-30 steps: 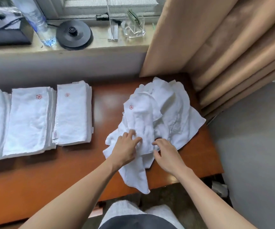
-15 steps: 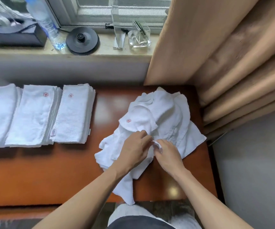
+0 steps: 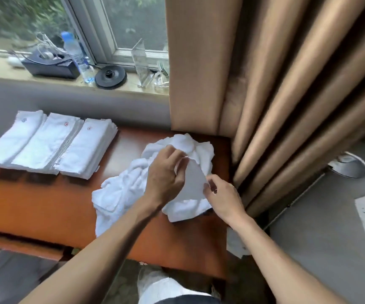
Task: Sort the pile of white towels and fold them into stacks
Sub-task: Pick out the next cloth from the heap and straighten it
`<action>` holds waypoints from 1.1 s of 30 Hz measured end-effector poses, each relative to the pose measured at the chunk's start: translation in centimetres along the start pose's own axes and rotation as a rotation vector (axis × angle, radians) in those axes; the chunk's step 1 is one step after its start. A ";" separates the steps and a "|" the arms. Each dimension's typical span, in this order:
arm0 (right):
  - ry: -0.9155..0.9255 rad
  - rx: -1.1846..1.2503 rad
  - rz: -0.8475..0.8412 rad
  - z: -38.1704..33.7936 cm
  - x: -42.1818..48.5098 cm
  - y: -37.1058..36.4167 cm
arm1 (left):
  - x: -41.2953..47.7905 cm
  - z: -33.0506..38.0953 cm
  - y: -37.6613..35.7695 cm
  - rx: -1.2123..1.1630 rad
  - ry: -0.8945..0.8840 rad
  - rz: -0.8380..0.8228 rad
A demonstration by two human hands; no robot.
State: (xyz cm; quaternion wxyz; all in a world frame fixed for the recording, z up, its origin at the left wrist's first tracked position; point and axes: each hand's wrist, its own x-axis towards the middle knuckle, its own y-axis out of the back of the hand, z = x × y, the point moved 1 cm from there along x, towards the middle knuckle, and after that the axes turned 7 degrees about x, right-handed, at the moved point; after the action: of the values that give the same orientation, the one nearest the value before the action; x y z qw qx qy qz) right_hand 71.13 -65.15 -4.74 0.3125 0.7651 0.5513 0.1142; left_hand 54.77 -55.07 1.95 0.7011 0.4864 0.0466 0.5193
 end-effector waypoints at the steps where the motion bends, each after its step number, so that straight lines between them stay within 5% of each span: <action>1: 0.002 0.031 0.003 1.0 -0.7 1.3 | 0.3 1.9 -0.3 0.007 -0.011 0.044; 12: -0.095 0.282 0.034 9.1 -4.5 9.3 | 2.5 12.5 -2.9 -0.255 0.267 0.185; 18: -0.064 0.317 0.159 9.6 -5.2 11.5 | 1.3 12.5 -3.1 -0.026 0.352 0.258; 23: 0.025 0.358 0.263 7.9 -5.0 12.7 | -0.3 11.7 -3.8 0.062 0.359 0.171; 33: -0.035 0.562 0.257 6.2 -5.7 14.1 | -4.2 13.1 -6.7 -0.216 0.456 -0.003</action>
State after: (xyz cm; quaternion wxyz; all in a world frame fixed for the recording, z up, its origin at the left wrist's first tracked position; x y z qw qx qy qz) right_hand 83.19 -75.37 -0.07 0.0810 0.8869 0.4544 -0.0174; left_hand 64.86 -66.52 2.02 0.7211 0.2789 0.1488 0.6165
